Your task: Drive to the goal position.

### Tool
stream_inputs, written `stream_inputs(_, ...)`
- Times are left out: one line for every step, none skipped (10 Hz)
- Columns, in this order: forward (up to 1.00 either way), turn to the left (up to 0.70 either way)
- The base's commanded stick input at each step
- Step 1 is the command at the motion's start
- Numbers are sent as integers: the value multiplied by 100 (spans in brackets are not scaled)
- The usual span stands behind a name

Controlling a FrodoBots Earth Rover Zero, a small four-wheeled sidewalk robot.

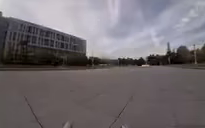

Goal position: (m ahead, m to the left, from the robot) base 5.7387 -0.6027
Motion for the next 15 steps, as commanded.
stream_inputs(100,0)
stream_inputs(100,0)
stream_inputs(100,0)
stream_inputs(100,0)
stream_inputs(100,0)
stream_inputs(100,0)
stream_inputs(100,0)
stream_inputs(100,0)
stream_inputs(100,0)
stream_inputs(100,0)
stream_inputs(100,0)
stream_inputs(100,0)
stream_inputs(100,0)
stream_inputs(100,0)
stream_inputs(100,0)
